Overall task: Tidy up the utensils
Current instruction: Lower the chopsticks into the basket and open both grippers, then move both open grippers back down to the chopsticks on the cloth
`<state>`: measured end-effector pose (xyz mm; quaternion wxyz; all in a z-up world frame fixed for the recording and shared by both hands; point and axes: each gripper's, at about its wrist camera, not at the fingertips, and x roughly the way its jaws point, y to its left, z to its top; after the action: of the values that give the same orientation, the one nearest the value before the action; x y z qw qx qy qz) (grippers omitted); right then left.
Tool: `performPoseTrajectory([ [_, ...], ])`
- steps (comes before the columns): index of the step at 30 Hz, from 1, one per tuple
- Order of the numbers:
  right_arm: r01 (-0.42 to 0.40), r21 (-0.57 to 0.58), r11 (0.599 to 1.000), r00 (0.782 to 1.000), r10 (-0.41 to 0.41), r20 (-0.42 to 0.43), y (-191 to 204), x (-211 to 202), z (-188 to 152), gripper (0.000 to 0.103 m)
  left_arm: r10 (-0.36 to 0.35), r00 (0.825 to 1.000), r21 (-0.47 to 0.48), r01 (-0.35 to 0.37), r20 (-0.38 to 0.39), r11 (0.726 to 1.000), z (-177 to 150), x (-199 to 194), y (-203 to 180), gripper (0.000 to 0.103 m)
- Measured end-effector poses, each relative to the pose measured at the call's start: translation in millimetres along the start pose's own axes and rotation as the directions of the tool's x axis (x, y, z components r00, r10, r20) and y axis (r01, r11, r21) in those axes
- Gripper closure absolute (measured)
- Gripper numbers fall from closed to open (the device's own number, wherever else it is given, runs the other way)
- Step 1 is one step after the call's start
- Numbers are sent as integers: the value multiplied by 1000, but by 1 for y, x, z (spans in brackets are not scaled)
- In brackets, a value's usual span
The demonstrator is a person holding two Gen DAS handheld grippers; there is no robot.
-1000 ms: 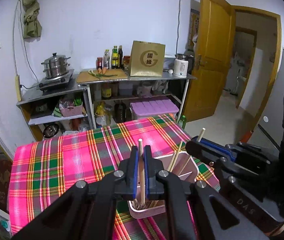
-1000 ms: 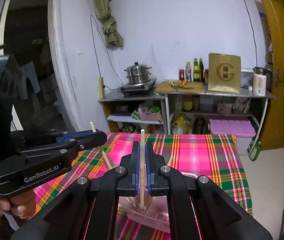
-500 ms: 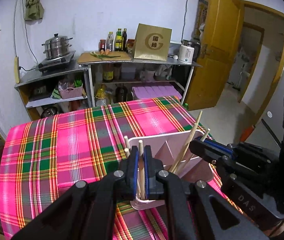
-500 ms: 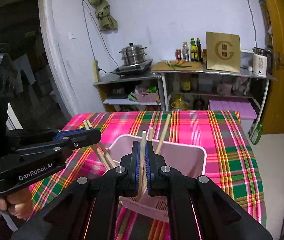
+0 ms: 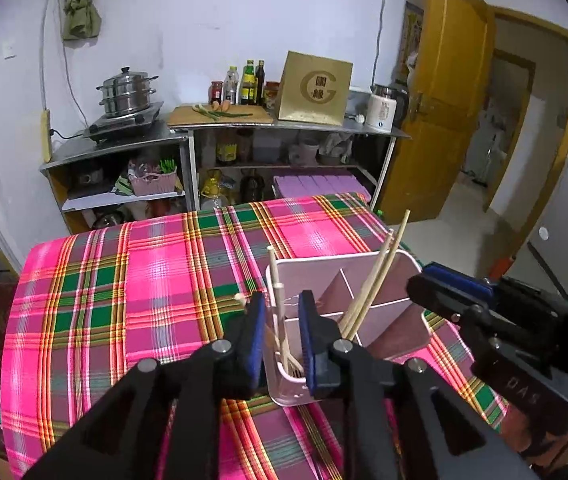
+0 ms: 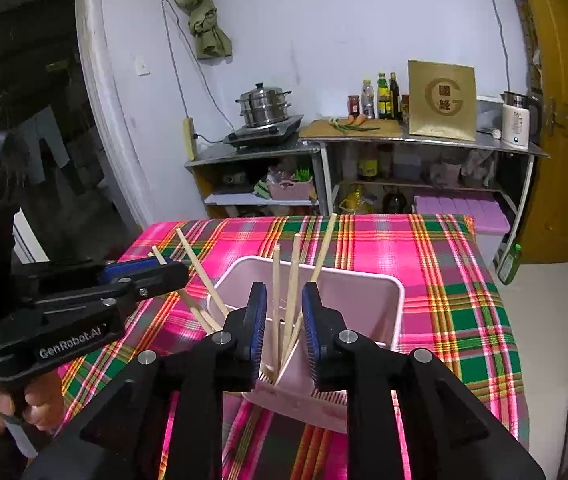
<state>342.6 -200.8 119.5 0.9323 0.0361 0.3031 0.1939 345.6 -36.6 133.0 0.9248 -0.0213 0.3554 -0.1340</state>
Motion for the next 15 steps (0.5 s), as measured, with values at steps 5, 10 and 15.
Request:
performPoseTrajectory([
  [5,9,6,1000,1000,-9,24,0,-28,-13,84,-13,999,-11,13,31,1000,-15,-27,3,83],
  [10,11,19,1000,999,-12,37,-2,-58,-38,84,-15,998,-24,16,53,1000,-47,-52,5,83],
  [15,9,14,1000,999,-9,45,4,-91,-75,84,-5,997,-29,7,74,1000,-91,-79,5,83],
])
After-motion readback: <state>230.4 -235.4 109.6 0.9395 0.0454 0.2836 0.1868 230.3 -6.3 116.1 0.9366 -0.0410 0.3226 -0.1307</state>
